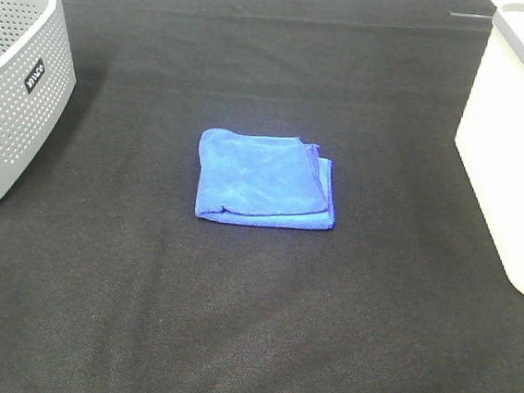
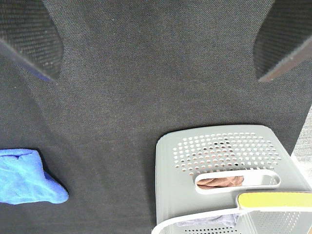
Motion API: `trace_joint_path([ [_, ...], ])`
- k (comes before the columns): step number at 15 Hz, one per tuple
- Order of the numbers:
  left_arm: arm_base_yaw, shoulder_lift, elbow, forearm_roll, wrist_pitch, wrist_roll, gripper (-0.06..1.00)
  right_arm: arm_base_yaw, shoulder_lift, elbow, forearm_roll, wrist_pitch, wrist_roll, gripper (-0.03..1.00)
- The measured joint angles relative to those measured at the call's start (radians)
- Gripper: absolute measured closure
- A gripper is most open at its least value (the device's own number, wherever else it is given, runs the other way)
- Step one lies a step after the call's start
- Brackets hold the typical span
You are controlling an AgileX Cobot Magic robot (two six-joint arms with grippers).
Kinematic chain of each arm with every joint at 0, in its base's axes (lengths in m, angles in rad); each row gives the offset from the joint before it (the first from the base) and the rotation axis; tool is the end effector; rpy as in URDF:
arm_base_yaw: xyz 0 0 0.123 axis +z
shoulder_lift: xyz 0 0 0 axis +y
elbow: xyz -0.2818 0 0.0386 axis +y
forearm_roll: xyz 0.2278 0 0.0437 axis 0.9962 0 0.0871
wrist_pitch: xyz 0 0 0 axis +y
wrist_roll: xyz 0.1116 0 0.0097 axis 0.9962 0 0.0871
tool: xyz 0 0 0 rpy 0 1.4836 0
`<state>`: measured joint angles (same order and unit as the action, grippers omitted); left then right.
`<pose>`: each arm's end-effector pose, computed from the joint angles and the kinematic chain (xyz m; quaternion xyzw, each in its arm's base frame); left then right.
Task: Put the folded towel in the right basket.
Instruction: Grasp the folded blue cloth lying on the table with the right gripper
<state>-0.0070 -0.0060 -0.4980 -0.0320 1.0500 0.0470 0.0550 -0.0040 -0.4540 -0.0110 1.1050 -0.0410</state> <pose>-0.0033 -0.0031 0.2586 0.0235 0.8489 -0.0054 0.5279 -0.0020 -0.0012 0.2409 -0.0418 0.8739 -0.0021 0.4843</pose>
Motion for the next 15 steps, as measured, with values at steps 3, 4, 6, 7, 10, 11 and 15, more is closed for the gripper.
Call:
trace_joint_path([
  [3, 0.0, 0.0, 0.0, 0.0, 0.0, 0.0, -0.04, 0.0, 0.0, 0.0, 0.001, 0.0, 0.0, 0.02],
  [4, 0.0, 0.0, 0.0, 0.0, 0.0, 0.0, -0.04, 0.0, 0.0, 0.0, 0.001, 0.0, 0.0, 0.02],
  [6, 0.0, 0.0, 0.0, 0.0, 0.0, -0.001, -0.04, 0.0, 0.0, 0.0, 0.001, 0.0, 0.0, 0.02],
  [7, 0.0, 0.0, 0.0, -0.001, 0.0, -0.004, -0.04, 0.0, 0.0, 0.0, 0.001, 0.0, 0.0, 0.02],
  [10, 0.0, 0.0, 0.0, -0.011, 0.0, -0.004, -0.04, 0.0, 0.0, 0.0, 0.001, 0.0, 0.0, 0.02],
  [11, 0.0, 0.0, 0.0, -0.011, 0.0, -0.004, -0.04, 0.0, 0.0, 0.0, 0.001, 0.0, 0.0, 0.02],
  [15, 0.0, 0.0, 0.0, -0.017, 0.0, -0.004, -0.04, 0.0, 0.0, 0.0, 0.001, 0.0, 0.0, 0.02],
])
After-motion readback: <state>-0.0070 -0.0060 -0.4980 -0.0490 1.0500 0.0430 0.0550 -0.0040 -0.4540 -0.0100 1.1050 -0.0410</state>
